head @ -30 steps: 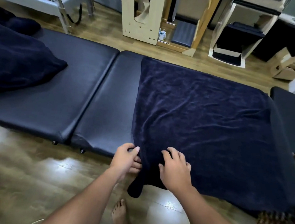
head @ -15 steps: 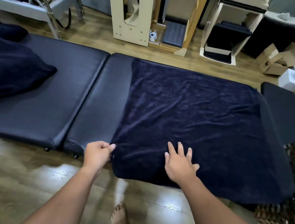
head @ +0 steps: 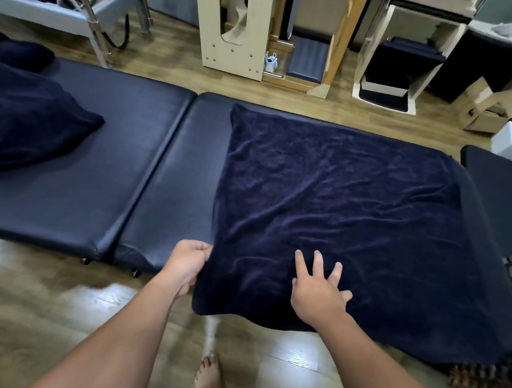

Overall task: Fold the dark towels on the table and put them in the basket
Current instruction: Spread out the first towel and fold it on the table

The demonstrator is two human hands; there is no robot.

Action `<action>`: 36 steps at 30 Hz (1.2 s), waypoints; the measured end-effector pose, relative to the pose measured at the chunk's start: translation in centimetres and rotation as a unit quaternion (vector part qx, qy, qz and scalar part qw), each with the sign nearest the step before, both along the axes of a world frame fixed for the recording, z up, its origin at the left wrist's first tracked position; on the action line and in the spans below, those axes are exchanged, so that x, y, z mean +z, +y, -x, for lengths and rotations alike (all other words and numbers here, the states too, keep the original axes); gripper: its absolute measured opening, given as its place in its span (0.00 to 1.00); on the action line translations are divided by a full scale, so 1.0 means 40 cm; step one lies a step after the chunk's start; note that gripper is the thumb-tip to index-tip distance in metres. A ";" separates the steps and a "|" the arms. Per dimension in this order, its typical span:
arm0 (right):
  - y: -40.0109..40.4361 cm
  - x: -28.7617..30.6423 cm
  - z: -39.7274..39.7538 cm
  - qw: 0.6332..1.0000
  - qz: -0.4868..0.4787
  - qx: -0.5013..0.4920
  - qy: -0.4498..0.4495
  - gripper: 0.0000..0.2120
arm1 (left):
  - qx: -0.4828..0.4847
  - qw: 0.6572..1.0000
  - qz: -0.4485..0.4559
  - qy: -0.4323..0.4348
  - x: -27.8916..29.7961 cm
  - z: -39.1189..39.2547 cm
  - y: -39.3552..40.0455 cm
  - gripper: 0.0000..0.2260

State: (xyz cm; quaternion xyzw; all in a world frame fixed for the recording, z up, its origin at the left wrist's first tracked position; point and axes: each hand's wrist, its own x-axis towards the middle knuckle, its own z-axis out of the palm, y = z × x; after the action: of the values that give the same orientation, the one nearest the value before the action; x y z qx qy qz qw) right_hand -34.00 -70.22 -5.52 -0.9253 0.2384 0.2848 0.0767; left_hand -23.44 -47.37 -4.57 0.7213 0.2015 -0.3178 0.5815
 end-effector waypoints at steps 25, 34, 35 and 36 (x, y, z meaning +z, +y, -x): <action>-0.054 -0.023 0.188 0.993 0.044 0.013 -0.104 0.40 | -0.084 0.969 -0.191 -0.129 -0.008 0.077 0.143 0.15; -0.129 -0.057 0.269 0.981 0.075 0.016 -0.176 0.38 | -0.074 0.954 -0.271 -0.102 -0.031 0.126 0.129 0.13; -0.131 -0.056 0.273 0.979 0.076 0.022 -0.190 0.36 | -0.058 0.955 -0.270 -0.110 -0.039 0.131 0.125 0.14; -0.134 -0.057 0.277 0.975 0.079 0.025 -0.204 0.34 | -0.043 0.954 -0.274 -0.118 -0.042 0.134 0.121 0.14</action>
State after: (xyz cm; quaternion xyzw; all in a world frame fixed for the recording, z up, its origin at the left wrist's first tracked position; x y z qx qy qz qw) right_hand -45.06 -75.59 -7.78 -0.9728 0.2157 0.0720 0.0437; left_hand -28.81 -42.52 -6.24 0.8931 0.1797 -0.1881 0.3669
